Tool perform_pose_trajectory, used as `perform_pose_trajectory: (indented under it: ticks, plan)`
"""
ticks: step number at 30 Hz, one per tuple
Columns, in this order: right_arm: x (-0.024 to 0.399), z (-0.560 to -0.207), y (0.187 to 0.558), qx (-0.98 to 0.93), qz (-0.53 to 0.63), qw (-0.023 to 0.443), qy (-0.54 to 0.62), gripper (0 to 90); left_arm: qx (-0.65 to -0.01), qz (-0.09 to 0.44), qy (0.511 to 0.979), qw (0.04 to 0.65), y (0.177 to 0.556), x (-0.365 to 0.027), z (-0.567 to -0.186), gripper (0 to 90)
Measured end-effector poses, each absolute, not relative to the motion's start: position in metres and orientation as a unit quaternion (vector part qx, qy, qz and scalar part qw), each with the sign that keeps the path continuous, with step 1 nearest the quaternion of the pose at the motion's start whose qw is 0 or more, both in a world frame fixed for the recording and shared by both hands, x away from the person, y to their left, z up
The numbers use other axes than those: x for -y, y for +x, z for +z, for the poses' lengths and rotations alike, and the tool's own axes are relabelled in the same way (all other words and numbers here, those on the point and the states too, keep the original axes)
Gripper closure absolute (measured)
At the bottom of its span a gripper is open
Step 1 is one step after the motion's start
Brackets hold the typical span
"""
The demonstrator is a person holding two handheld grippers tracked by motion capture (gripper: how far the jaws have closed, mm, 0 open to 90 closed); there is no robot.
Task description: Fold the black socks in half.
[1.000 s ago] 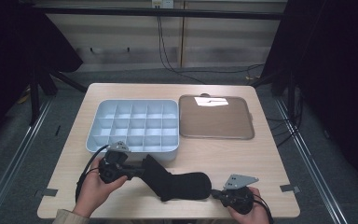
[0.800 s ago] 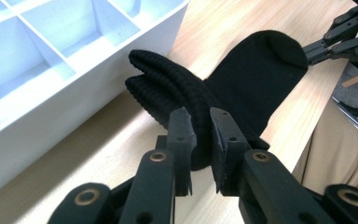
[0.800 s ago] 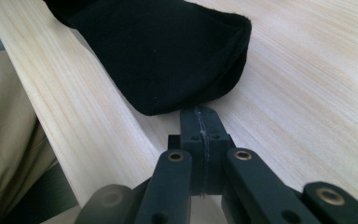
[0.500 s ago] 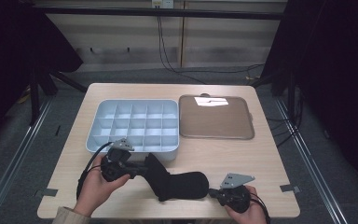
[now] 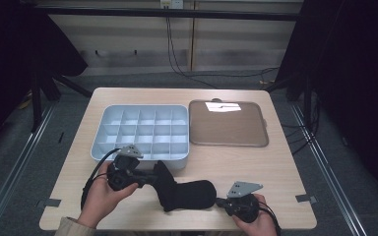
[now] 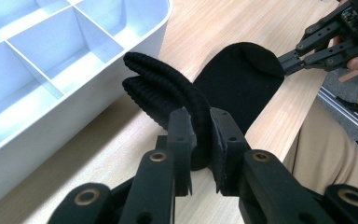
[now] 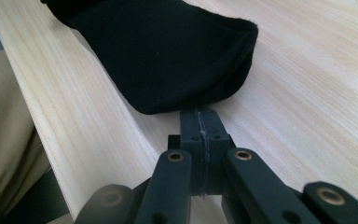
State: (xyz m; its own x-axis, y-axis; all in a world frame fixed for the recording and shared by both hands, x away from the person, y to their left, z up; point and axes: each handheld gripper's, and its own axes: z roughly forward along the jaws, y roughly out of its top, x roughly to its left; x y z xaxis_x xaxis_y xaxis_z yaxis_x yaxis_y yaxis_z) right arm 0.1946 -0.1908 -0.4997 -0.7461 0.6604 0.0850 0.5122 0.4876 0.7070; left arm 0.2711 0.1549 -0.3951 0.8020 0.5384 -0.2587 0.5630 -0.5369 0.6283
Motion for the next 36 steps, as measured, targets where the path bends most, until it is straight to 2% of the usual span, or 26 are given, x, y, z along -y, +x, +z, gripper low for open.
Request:
perform_pose_trajectory:
  ticks: [26, 36]
  plan:
    - [0.191, -0.500, 0.211, -0.850, 0.363, 0.126, 0.359, 90.0, -0.305, -0.022, 0.884, 0.354, 0.274, -0.147, -0.390, 79.4]
    - [0.182, -0.500, 0.213, -0.853, 0.366, 0.120, 0.351, 90.0, -0.301, -0.022, 0.885, 0.354, 0.273, -0.141, -0.387, 79.4]
